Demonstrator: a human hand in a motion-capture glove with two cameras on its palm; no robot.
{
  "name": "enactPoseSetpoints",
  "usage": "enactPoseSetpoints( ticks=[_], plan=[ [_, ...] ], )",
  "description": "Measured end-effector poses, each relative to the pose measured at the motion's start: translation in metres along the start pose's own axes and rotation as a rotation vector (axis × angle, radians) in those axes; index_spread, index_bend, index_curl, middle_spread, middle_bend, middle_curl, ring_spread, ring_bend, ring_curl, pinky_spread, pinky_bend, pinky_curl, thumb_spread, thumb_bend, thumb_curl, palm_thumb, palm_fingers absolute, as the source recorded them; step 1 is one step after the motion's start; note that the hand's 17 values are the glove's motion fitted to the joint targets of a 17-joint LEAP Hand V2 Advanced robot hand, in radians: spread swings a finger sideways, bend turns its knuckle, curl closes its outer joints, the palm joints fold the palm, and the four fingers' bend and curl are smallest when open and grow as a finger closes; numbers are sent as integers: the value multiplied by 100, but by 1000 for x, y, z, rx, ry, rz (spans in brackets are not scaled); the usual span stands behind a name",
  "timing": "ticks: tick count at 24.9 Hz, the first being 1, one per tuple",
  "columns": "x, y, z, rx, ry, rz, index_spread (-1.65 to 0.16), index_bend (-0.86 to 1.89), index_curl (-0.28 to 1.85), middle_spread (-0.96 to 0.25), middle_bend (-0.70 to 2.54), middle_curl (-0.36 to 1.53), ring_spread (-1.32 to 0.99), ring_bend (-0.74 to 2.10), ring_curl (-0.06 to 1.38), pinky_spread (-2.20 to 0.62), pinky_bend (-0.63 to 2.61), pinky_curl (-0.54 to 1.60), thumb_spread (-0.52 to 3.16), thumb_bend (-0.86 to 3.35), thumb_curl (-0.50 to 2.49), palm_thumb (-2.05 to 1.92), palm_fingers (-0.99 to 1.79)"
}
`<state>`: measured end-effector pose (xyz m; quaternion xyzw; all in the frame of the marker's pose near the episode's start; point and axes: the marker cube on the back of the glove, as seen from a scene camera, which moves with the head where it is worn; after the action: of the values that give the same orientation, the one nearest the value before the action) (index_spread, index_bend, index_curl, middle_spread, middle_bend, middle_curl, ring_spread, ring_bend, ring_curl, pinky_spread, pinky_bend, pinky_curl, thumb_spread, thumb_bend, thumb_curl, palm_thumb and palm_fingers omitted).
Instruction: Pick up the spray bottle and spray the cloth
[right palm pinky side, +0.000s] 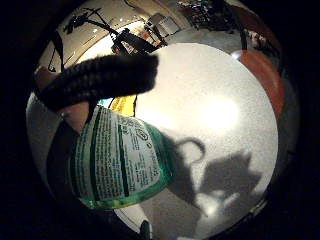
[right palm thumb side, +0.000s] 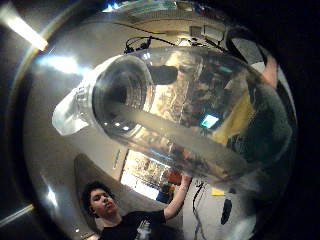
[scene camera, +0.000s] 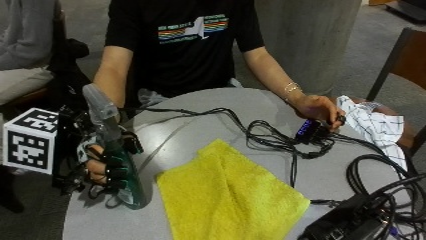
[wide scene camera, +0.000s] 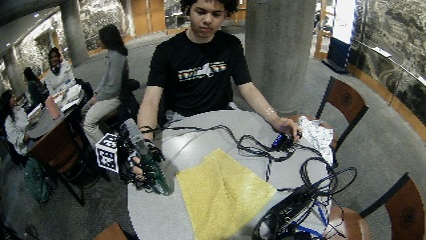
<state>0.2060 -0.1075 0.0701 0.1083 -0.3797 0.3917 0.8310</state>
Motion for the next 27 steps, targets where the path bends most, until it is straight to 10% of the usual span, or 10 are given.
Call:
enactPoseSetpoints(
  ticks=[27],
  plan=[
    [-40,8,20,-731,880,243,-20,16,42,-8,30,47,-9,40,41,-6,54,33,49,-3,60,104,119]
  ],
)
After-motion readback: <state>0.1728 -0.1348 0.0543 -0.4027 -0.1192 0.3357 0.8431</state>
